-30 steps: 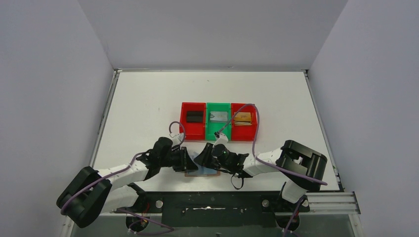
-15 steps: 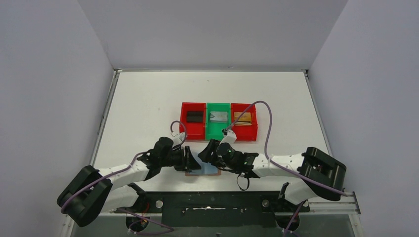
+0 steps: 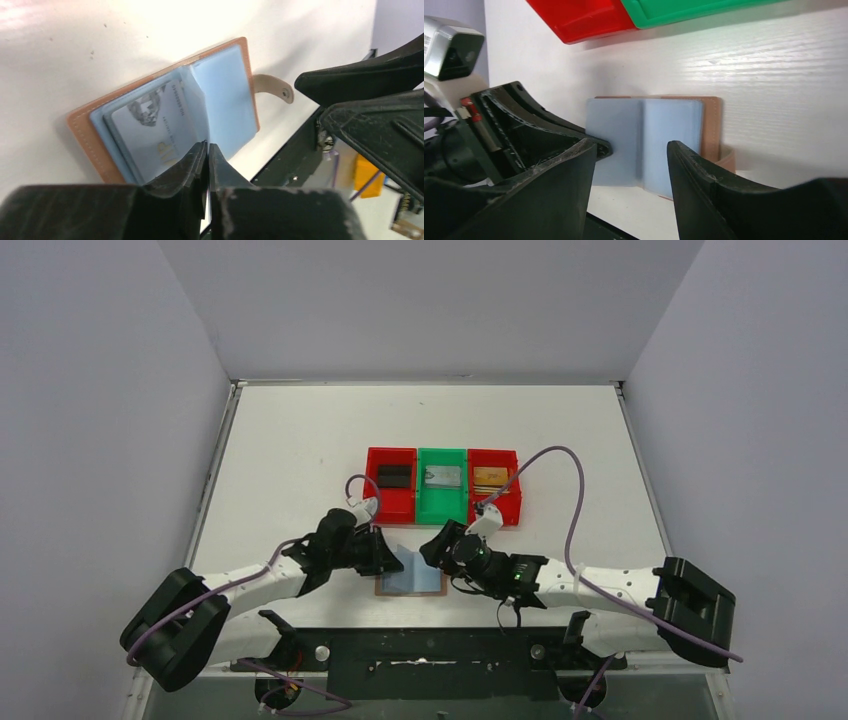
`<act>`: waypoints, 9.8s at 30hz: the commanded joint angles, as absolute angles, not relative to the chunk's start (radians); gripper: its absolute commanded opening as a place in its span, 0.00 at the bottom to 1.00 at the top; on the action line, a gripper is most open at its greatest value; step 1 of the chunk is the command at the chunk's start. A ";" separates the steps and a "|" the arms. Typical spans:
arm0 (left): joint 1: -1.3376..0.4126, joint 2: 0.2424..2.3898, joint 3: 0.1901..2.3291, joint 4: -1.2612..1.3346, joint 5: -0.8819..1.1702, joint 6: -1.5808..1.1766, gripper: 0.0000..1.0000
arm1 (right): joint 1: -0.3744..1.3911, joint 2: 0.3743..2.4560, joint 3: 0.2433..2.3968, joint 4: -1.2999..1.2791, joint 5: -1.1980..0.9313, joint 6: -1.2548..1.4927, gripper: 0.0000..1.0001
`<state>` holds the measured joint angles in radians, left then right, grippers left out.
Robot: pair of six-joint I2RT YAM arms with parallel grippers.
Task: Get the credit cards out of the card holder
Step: Remove the credit card from the card holder.
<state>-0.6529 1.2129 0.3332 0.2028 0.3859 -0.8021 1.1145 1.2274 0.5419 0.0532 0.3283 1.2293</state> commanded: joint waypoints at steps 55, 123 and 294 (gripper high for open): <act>-0.879 1.436 0.628 0.177 0.379 -0.751 0.58 | 1.191 0.958 0.457 -0.135 0.608 1.380 0.52; -0.277 0.708 0.558 -0.513 -0.054 -0.841 0.79 | 1.303 1.830 1.204 -0.507 0.449 1.022 0.54; -0.768 1.304 0.483 -0.011 0.311 -0.936 0.33 | 1.193 1.114 0.466 0.066 0.448 1.264 0.55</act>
